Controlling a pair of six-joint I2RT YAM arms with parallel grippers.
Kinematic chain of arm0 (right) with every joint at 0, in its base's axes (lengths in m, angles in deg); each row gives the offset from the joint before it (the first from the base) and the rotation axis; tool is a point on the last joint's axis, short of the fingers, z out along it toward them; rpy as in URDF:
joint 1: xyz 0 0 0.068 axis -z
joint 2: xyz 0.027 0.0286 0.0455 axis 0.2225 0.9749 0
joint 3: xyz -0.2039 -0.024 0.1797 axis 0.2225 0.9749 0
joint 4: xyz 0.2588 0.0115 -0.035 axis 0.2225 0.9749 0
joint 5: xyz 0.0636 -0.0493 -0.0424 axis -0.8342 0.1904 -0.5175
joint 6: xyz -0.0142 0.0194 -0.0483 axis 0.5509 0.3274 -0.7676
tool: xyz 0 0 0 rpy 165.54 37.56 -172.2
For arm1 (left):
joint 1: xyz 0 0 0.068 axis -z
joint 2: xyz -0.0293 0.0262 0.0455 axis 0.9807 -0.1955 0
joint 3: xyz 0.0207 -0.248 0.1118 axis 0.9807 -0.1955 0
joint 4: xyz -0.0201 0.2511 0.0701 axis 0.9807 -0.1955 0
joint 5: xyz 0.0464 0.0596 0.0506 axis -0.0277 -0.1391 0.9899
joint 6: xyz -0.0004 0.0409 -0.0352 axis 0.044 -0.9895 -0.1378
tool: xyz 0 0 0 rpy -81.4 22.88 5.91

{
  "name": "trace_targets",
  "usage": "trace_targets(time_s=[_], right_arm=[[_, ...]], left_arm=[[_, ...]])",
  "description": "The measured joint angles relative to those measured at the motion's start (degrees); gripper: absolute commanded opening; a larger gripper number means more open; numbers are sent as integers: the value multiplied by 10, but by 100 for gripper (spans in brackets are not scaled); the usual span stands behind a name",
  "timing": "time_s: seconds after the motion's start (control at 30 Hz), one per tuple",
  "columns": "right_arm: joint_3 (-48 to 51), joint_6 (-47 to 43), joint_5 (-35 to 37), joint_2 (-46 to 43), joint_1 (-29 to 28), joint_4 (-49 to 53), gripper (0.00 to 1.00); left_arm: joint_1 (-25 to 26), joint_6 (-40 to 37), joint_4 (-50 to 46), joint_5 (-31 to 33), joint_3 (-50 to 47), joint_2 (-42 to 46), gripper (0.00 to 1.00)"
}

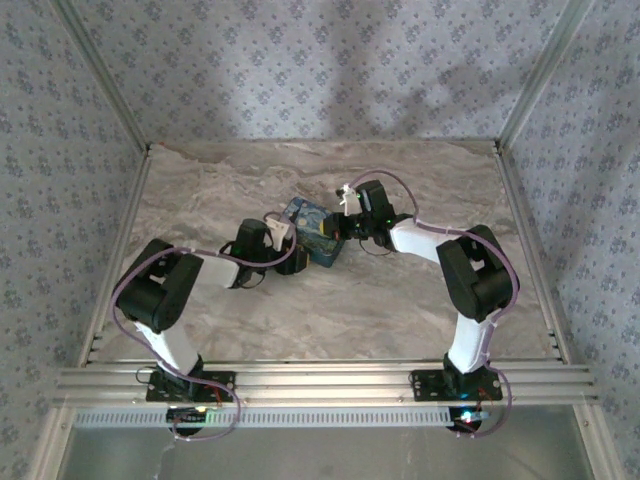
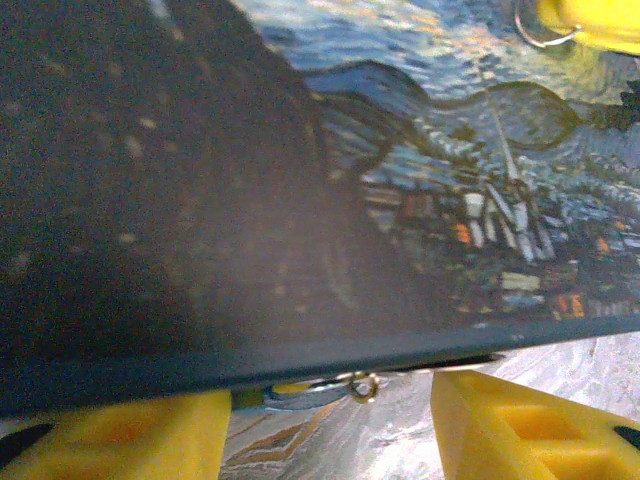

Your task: Unlock the padlock with the key

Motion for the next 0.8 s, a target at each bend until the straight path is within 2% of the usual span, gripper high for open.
trace_targets(time_s=[0.47, 0.8], right_arm=[[0, 0, 3, 0, -2, 0, 0], [-1, 0, 7, 0, -2, 0, 0]], left_arm=[[15, 0, -37, 3, 22, -2, 42], [15, 6, -52, 13, 39, -15, 28]])
